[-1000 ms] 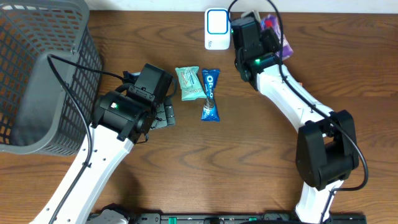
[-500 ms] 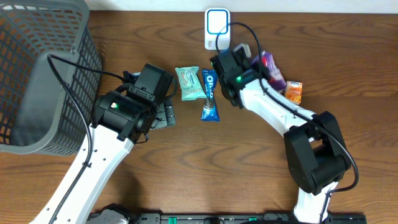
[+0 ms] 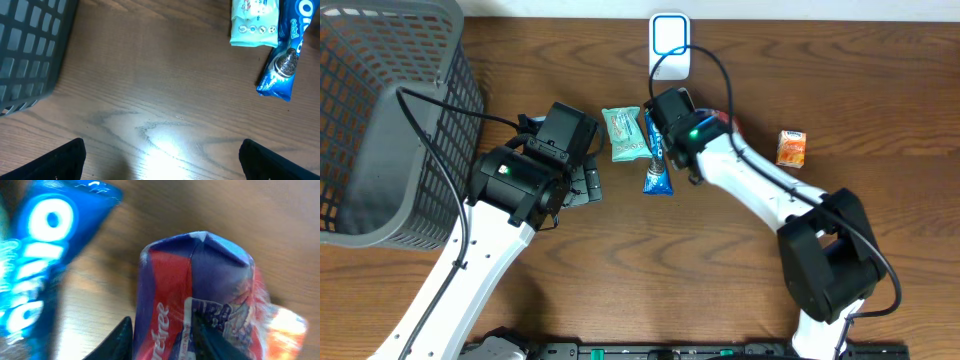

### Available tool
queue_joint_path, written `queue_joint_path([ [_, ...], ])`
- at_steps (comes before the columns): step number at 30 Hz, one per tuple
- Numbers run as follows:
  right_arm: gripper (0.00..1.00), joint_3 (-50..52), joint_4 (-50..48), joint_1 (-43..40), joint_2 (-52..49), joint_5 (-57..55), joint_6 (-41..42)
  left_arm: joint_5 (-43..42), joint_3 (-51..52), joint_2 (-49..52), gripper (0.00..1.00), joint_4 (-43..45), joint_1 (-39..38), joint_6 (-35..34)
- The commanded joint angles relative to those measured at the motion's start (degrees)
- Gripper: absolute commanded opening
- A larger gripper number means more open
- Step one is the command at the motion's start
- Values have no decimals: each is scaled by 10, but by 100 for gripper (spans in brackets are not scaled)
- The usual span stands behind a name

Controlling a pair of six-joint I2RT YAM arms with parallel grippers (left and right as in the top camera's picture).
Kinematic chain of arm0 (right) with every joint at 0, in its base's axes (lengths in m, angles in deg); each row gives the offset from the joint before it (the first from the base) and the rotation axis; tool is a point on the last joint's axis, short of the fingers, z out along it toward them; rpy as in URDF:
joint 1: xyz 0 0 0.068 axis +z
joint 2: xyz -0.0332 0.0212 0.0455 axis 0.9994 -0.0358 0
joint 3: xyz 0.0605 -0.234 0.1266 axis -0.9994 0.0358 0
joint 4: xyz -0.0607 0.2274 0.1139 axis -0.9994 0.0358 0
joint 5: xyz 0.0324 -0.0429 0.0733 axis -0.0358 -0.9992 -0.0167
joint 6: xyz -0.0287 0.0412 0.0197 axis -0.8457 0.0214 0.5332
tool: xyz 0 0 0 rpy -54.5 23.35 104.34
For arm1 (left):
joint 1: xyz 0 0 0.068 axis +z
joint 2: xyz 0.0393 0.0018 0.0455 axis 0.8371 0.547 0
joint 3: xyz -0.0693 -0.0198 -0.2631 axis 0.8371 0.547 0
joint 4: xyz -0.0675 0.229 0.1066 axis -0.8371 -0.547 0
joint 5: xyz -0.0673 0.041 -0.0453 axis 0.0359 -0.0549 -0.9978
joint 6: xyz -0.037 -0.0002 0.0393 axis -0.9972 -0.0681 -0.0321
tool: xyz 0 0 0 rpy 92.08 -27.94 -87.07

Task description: Scan the item barcode

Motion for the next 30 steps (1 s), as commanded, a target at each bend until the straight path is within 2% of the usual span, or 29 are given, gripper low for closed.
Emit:
queue_joint_path([
  [1, 36, -34, 28, -45, 24, 174, 19, 1, 1, 4, 98, -2, 2, -2],
  [4, 43, -61, 52, -85, 40, 249, 19, 1, 1, 4, 98, -2, 2, -2],
  [7, 58, -70, 60, -133, 51, 302, 19, 1, 1, 4, 98, -2, 2, -2],
  [10, 70, -69, 73, -179, 50, 308, 19, 1, 1, 4, 98, -2, 2, -2],
  [12, 73, -65, 85, -207, 45, 315, 17, 1, 1, 4, 98, -2, 2, -2],
  [25, 68, 3, 50, -284, -10, 387, -12, 1, 1, 4, 98, -2, 2, -2],
  [27, 63, 14, 39, -286, -17, 391, -12, 1, 1, 4, 98, -2, 2, -2],
  [30, 48, 30, 25, -286, -32, 393, -12, 1, 1, 4, 98, -2, 2, -2],
])
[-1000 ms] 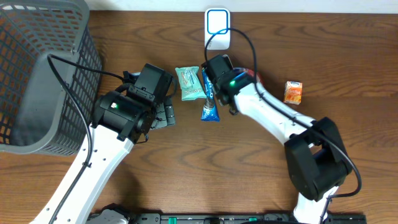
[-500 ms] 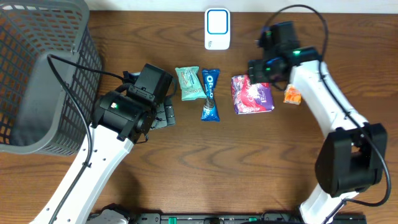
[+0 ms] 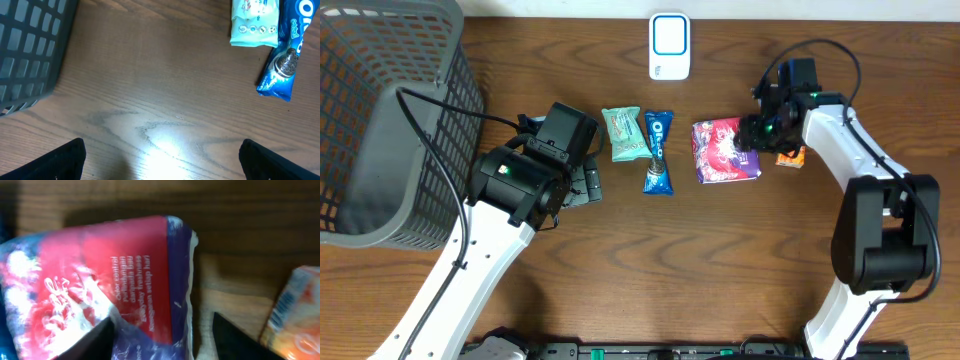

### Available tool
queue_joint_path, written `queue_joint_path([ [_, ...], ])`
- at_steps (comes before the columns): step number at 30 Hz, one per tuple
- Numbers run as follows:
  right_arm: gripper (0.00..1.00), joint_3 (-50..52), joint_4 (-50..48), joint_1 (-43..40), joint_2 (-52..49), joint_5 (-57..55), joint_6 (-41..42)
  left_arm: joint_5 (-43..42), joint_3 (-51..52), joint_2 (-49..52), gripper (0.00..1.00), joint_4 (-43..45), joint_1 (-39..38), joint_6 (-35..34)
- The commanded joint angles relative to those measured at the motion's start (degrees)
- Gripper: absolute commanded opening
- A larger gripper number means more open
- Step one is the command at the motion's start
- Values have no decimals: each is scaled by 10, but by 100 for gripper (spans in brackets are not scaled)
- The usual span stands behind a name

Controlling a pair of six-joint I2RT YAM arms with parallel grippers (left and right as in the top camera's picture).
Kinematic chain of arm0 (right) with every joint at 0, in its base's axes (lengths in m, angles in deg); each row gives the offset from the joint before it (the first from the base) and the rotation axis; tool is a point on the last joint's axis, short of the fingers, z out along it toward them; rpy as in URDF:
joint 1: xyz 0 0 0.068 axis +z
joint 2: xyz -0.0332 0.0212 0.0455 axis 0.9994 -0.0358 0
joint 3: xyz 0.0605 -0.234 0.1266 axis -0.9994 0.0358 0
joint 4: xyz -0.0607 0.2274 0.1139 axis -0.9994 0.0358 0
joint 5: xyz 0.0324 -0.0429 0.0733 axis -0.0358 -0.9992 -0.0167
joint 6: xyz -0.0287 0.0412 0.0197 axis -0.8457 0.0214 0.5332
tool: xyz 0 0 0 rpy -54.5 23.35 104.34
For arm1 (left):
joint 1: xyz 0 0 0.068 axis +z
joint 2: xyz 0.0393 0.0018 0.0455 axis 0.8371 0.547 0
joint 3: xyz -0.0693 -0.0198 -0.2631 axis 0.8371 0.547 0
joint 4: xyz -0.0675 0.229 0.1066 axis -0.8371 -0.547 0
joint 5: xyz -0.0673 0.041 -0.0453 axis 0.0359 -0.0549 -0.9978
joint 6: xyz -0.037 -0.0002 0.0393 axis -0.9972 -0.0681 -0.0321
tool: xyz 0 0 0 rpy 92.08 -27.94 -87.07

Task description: Scan the item barcode

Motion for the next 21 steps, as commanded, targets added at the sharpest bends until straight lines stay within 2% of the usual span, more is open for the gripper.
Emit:
queue_joint_path([
  [1, 43, 17, -7, -1, -17, 20, -4, 1, 1, 4, 98, -2, 2, -2],
  [3, 23, 24, -11, 0, -23, 24, -4, 1, 1, 4, 98, -2, 2, -2],
  [4, 8, 25, -11, -1, -23, 29, -4, 1, 1, 4, 98, -2, 2, -2],
  [5, 1, 26, -11, -1, -24, 42, -3, 1, 1, 4, 98, -2, 2, -2],
  [10, 1, 14, -14, -2, -15, 122, 23, 1, 1, 4, 98, -2, 2, -2],
  [16, 1, -25, -47, -25, 18, 268, 153, 1, 1, 4, 98, -2, 2, -2],
  [21, 1, -33, -140, -49, 38, 352, 257, 1, 1, 4, 98, -2, 2, -2],
])
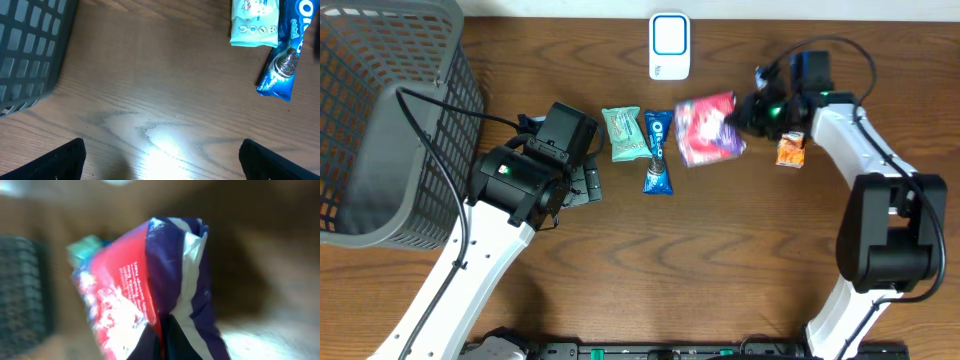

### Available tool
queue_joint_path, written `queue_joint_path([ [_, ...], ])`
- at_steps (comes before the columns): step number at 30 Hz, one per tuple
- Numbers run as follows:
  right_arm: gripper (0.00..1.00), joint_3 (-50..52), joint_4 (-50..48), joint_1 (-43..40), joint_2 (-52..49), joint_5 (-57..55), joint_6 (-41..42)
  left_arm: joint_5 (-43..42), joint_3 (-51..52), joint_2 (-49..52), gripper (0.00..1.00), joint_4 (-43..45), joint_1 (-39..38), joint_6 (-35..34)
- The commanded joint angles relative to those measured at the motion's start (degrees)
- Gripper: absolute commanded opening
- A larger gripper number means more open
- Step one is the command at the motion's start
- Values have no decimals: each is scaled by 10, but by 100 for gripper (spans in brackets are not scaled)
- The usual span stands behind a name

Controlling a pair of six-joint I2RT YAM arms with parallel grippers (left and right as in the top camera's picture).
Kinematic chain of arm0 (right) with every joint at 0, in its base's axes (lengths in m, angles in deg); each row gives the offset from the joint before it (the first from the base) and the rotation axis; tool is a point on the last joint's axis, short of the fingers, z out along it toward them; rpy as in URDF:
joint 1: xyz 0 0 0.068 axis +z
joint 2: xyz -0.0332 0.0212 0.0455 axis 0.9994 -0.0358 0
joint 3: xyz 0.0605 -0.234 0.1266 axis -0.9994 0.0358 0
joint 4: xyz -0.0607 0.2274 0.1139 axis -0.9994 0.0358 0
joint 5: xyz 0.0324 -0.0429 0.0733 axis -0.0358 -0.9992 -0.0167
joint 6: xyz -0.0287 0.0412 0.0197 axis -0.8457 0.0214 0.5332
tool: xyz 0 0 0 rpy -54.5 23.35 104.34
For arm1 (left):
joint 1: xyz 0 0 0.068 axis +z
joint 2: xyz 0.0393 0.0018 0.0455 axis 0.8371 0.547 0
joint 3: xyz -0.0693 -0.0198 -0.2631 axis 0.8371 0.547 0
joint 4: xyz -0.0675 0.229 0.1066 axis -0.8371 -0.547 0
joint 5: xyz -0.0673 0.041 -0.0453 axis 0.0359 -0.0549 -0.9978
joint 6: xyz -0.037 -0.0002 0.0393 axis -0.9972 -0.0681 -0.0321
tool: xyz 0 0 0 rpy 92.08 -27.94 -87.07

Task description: Scan the item barcode

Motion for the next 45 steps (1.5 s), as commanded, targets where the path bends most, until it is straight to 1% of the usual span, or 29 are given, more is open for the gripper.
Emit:
queue_joint_path([
  [1, 1, -22, -37, -16, 34, 98, 97, 1, 1, 4, 98, -2, 2, -2],
  [5, 1, -22, -93, -14, 34, 93, 145, 1, 1, 4, 98, -2, 2, -2],
  [7, 1, -22, -116, -9, 34, 92, 150, 1, 1, 4, 98, -2, 2, -2],
  [9, 1, -22, -112, -5, 34, 60, 142, 1, 1, 4, 98, -2, 2, -2],
  [10, 12, -22, -99, -2, 34, 23, 124, 1, 1, 4, 98, -2, 2, -2],
  [11, 25, -22, -85, 0, 34, -12, 111, 1, 1, 4, 98, -2, 2, -2],
  [12, 39, -21, -59, 5, 34, -72, 95, 1, 1, 4, 98, -2, 2, -2],
  [14, 58, -21, -15, 13, 32, -183, 77, 1, 1, 4, 98, -2, 2, -2],
  [15, 66, -21, 4, 18, 30, -235, 73, 1, 1, 4, 98, -2, 2, -2],
  [16, 70, -19, 10, 21, 27, -261, 73, 1, 1, 4, 98, -2, 2, -2],
  [17, 73, -16, 13, 24, 23, -278, 73, 1, 1, 4, 98, -2, 2, -2],
  [19, 73, -14, 9, 27, 9, -277, 58, 1, 1, 4, 98, -2, 2, -2],
  [23, 73, -14, -8, 31, -28, -274, 56, 1, 1, 4, 98, -2, 2, -2],
  [27, 73, -14, -59, 32, -73, -213, 37, 1, 1, 4, 98, -2, 2, -2],
  [32, 71, -14, -112, 38, -131, -138, 35, 1, 1, 4, 98, -2, 2, -2],
  [34, 61, -14, -118, 38, -144, -130, 35, 1, 1, 4, 98, -2, 2, -2],
  [36, 40, -14, -115, 38, -150, -127, 35, 1, 1, 4, 98, -2, 2, -2],
  [37, 19, -14, -113, 38, -150, -127, 35, 1, 1, 4, 98, -2, 2, -2],
  [38, 6, -14, -113, 38, -149, -127, 35, 1, 1, 4, 98, -2, 2, -2],
  [39, 1, -14, -114, 37, -146, -125, 35, 1, 1, 4, 98, -2, 2, -2],
  [42, 1, -16, -113, 36, -129, -115, 35, 1, 1, 4, 98, -2, 2, -2],
  [45, 1, -16, -114, 29, -89, -106, 35, 1, 1, 4, 98, -2, 2, -2],
])
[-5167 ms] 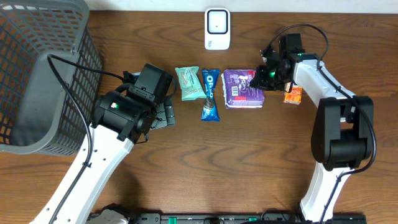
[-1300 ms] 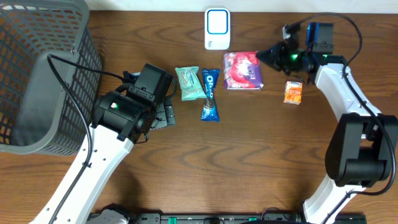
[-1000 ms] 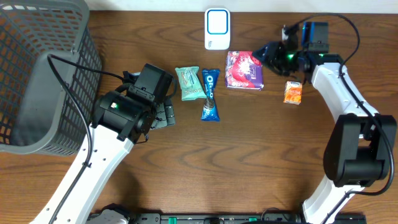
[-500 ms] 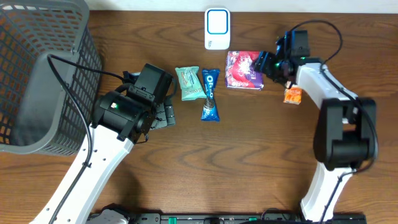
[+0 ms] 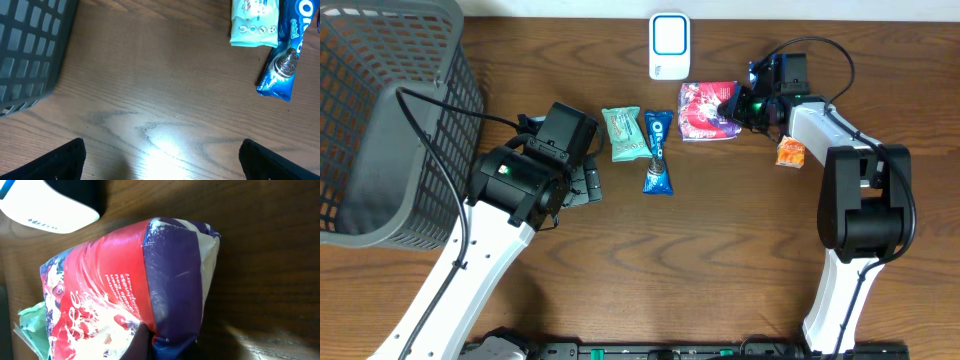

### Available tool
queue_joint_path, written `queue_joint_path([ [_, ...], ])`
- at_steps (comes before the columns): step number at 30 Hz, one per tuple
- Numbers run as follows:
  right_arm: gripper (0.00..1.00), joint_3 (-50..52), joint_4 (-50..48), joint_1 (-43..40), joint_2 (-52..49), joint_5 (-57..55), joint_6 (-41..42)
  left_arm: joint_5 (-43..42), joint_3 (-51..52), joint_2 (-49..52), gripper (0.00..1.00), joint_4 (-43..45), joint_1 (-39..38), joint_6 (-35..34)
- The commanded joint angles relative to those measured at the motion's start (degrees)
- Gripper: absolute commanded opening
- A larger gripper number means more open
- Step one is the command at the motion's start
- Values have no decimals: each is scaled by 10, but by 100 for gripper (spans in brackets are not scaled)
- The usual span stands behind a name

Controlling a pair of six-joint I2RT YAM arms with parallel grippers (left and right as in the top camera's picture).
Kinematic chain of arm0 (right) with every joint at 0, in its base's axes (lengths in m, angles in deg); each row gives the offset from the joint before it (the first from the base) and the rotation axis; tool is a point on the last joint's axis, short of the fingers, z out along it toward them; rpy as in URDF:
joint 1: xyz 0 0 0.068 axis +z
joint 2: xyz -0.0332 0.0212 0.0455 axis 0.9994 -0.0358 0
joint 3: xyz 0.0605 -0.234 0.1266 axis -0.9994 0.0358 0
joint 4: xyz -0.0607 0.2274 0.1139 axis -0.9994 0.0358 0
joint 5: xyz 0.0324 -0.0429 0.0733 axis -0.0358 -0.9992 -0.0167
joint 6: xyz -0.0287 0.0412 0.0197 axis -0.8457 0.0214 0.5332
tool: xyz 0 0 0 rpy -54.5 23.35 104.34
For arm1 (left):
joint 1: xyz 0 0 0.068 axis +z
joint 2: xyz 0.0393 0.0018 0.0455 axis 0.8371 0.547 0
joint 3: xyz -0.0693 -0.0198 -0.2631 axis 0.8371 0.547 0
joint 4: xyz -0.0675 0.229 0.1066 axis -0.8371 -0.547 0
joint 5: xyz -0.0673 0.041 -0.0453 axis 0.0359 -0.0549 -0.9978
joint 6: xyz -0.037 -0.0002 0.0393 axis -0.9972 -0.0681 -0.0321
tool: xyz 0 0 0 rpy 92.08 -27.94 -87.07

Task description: Scan the item barcode

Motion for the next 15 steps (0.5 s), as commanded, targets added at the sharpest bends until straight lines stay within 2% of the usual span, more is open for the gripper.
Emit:
queue_joint_path([
  [1, 1, 9, 10, -5, 43, 7, -8, 1, 1, 4, 98, -2, 2, -2],
  [9, 1, 9, -4, -12, 195, -2, 10, 1, 1, 4, 98, -2, 2, -2],
  [15, 1, 9, -83, 5, 205, -32, 94, 1, 1, 4, 98, -2, 2, -2],
])
